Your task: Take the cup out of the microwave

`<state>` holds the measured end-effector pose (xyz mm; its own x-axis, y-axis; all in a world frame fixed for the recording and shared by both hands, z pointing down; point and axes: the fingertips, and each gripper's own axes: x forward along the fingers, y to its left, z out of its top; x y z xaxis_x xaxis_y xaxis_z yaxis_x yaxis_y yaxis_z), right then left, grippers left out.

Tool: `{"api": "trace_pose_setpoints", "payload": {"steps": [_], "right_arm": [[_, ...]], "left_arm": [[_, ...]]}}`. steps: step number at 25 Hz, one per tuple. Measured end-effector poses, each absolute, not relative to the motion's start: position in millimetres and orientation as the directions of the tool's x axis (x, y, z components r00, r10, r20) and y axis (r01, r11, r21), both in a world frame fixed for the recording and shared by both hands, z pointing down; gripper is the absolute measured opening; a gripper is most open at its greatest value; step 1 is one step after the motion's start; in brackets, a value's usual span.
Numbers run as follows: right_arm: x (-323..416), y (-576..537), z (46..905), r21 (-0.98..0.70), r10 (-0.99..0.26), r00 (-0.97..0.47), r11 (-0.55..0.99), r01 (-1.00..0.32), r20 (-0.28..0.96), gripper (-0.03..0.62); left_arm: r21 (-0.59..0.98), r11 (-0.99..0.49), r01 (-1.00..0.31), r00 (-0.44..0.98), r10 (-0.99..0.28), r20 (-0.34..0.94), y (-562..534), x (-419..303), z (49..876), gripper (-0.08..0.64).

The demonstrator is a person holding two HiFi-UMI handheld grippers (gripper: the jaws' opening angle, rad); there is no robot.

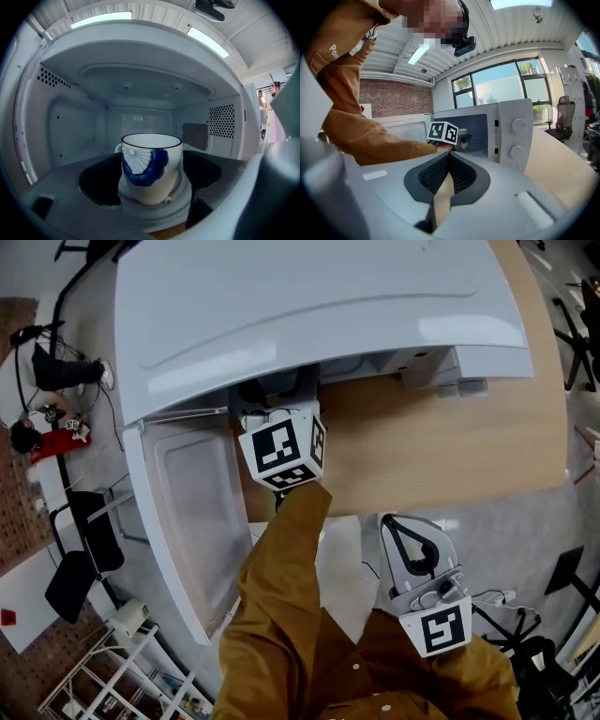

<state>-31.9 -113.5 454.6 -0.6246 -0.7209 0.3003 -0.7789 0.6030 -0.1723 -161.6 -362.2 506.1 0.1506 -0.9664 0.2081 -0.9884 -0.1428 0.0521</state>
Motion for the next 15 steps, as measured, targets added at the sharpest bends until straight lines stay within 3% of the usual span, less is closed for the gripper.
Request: {"api": "trace_pose_setpoints", "payload": {"steps": [9, 15], "right_arm": [[-25.3, -115.2, 458.3, -0.175, -0.718, -0.623, 0.601, -0.78, 0.311, 0.006], [-23.3, -112.4, 457.8, -0.169, -0.713, -0.626, 0.607, -0.776, 0.317, 0.006]], "left_arm": [[-0.015, -0.113, -0.993, 0.107, -0.969, 0.223, -374.5, -167.9, 513.4, 0.385], [0.025, -0.112, -0.993, 0.115, -0.969, 0.221, -369.9, -170.5, 512.5, 0.383]]}}
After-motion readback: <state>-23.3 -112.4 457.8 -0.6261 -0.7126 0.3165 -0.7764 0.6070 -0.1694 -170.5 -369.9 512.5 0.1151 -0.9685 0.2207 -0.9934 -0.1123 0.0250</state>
